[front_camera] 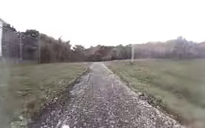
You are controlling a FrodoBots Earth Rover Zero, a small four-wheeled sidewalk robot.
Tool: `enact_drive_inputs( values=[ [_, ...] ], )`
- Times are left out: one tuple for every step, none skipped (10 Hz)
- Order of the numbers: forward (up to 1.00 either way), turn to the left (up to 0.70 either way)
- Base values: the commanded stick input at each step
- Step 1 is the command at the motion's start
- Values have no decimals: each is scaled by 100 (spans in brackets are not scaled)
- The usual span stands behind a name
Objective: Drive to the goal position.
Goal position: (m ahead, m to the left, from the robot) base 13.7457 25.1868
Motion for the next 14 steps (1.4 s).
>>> enact_drive_inputs(
  values=[
    [70, 0],
    [70, 0],
    [70, 0],
    [70, 0],
    [70, 0],
    [70, 0],
    [70, 0],
    [70, 0],
    [70, 0],
    [70, 0],
    [70, 0],
    [70, 0],
    [70, 0],
    [70, 0]
  ],
)
